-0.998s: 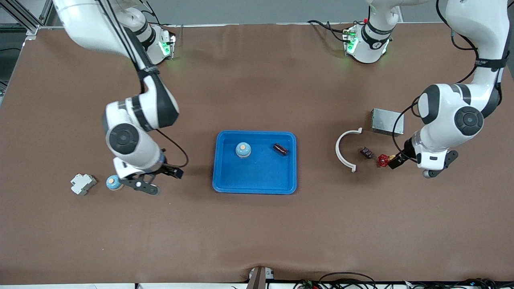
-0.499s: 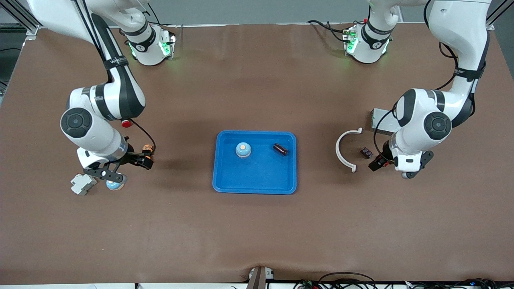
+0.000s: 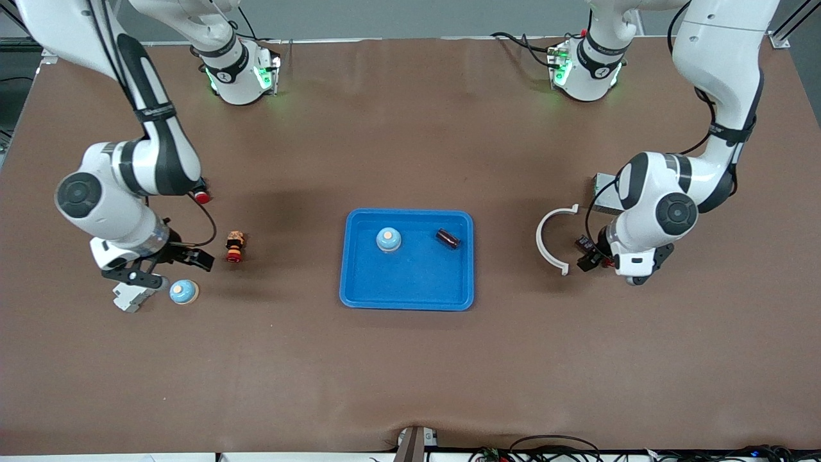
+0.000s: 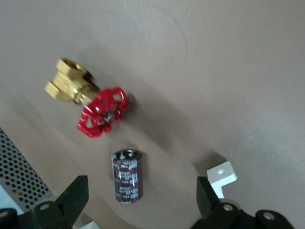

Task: Place electrolytic capacitor and blue bell in tray
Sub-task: 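Grasp the second bell with the right gripper while the left gripper grasps the capacitor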

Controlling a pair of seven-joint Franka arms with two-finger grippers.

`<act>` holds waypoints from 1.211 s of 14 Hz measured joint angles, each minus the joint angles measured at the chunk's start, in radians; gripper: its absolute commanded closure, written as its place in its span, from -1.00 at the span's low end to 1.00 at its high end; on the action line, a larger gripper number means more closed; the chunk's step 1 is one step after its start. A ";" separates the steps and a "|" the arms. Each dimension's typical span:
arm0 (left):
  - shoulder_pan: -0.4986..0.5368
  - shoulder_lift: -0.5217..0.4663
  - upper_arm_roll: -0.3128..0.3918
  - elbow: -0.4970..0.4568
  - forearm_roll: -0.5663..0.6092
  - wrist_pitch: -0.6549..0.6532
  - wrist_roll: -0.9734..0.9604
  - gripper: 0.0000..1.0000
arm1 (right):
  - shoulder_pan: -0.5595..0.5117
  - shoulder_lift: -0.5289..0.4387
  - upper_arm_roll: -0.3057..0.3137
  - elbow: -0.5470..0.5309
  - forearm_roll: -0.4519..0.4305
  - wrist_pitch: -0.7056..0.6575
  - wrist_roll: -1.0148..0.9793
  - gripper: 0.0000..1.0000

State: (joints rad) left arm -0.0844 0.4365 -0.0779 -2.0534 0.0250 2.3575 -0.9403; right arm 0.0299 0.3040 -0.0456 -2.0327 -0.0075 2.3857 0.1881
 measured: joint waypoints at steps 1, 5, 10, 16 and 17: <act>-0.008 0.008 0.000 0.000 0.000 0.000 -0.006 -1.00 | -0.020 0.000 0.000 -0.003 0.004 0.002 -0.027 -1.00; -0.014 0.018 0.000 0.000 0.000 -0.001 -0.008 -1.00 | -0.043 0.001 0.001 -0.041 0.005 0.072 -0.046 -1.00; -0.010 0.036 0.001 -0.006 0.000 -0.002 -0.008 -1.00 | -0.065 0.045 0.001 -0.060 0.005 0.126 -0.100 -1.00; -0.006 0.059 0.003 -0.012 0.000 -0.002 -0.008 -1.00 | -0.120 0.131 0.002 0.009 0.005 0.134 -0.169 -1.00; -0.006 0.063 0.003 -0.012 0.000 -0.002 -0.008 -1.00 | -0.120 0.146 0.004 0.023 0.006 0.137 -0.169 -1.00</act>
State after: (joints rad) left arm -0.0900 0.4997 -0.0753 -2.0658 0.0250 2.3555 -0.9487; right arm -0.0904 0.4501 -0.0421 -2.0097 -0.0013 2.5230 0.0195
